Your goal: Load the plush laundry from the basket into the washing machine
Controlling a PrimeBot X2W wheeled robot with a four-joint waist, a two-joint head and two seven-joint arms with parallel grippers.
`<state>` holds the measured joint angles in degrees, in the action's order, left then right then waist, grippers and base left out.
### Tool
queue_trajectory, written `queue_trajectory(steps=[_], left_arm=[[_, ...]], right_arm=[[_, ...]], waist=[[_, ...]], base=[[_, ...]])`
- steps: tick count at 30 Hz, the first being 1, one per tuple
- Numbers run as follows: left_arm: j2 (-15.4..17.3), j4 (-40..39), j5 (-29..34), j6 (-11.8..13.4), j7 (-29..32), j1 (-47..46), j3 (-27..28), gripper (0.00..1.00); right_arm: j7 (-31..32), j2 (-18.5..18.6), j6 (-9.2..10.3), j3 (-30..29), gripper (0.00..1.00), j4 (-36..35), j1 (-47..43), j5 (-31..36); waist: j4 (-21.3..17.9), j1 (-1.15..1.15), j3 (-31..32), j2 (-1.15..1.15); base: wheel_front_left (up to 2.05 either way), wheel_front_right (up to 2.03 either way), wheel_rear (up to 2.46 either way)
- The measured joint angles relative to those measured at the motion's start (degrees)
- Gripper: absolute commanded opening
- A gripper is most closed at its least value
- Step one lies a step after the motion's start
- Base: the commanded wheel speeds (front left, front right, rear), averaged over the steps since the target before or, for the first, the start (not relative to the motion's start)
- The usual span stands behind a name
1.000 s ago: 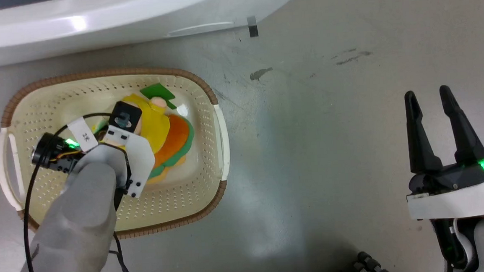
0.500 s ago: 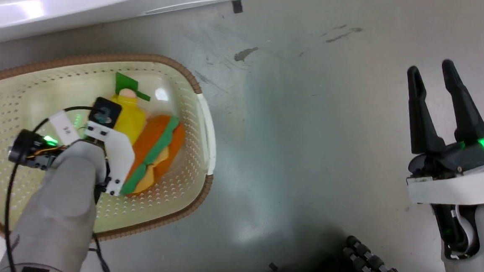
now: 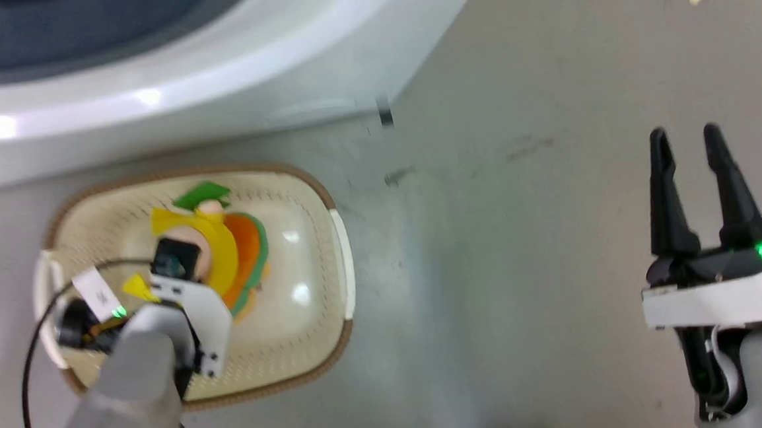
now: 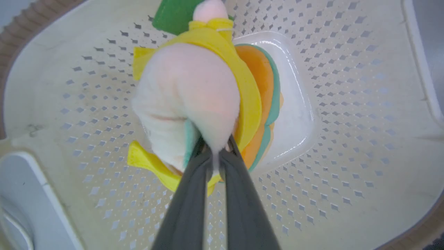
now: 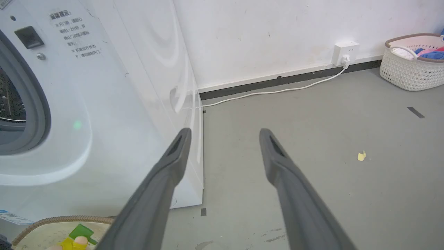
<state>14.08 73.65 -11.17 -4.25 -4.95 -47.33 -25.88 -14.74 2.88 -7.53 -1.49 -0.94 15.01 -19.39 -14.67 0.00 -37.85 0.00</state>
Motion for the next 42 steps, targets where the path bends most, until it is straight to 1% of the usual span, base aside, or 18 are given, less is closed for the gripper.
queue_trajectory(steps=[5,8,14,16,24,28,33,37,40,42], left_arm=[[-2.5,-0.1,-2.6,-1.0,-5.1,4.2,1.0,0.0],[-3.6,-0.7,-2.7,-1.3,-7.4,6.6,0.9,0.0],[-3.7,-6.0,-5.0,-1.2,-9.3,10.3,2.8,0.0],[-3.7,-10.0,-5.7,-0.7,-9.5,11.9,3.6,0.0],[-1.6,-33.1,-6.3,2.4,-9.7,20.9,8.8,0.0],[-1.1,-44.2,-6.5,4.1,-9.7,24.4,11.8,0.0],[-1.2,-55.2,-6.7,5.9,-9.7,24.9,15.1,0.0],[-0.9,-58.0,-7.2,6.7,-9.0,21.1,16.2,0.0],[-0.1,-58.8,-7.2,7.2,-7.1,15.2,17.2,0.0],[1.2,-58.7,-7.1,7.2,-5.9,10.4,17.7,0.0]], right_arm=[[0.0,0.0,-0.01,0.6,1.0,0.7,-2.5,1.4],[0.0,0.0,-0.01,0.8,1.0,1.0,-4.1,2.0],[0.0,0.0,-0.01,0.4,1.0,1.3,-7.1,3.3],[0.0,0.0,-0.01,0.1,1.0,1.3,-8.2,3.4],[0.0,0.0,-0.01,0.0,1.0,1.3,-10.3,4.0],[0.0,0.0,-0.01,0.0,1.0,1.2,-10.4,4.1],[0.0,0.0,-0.01,0.2,1.0,0.4,-10.3,4.4],[0.0,0.0,-0.01,0.3,1.0,-0.1,-9.8,4.4],[0.0,0.0,-0.01,0.7,1.0,-0.6,-8.4,4.4],[0.0,0.0,-0.01,0.8,1.0,-1.0,-7.2,4.1]], waist=[[1.4,-0.01,7.0,0.0],[2.5,-0.01,11.0,0.0],[5.3,-0.02,17.8,0.0],[6.5,-0.02,19.5,0.0],[10.4,-0.01,24.1,0.0],[11.1,-0.01,24.8,0.0],[10.8,0.0,22.9,0.0],[10.4,0.01,19.9,0.0],[9.9,0.01,16.9,0.0],[9.4,0.01,14.6,0.0]], base=[[0.0,0.0,0.0],[0.0,0.0,0.0],[0.0,0.0,0.0],[0.0,0.0,0.0],[0.0,0.0,0.0],[0.0,0.0,0.0],[0.0,0.0,0.0],[0.0,0.0,0.0],[0.0,0.0,0.0],[0.0,0.0,0.0]])
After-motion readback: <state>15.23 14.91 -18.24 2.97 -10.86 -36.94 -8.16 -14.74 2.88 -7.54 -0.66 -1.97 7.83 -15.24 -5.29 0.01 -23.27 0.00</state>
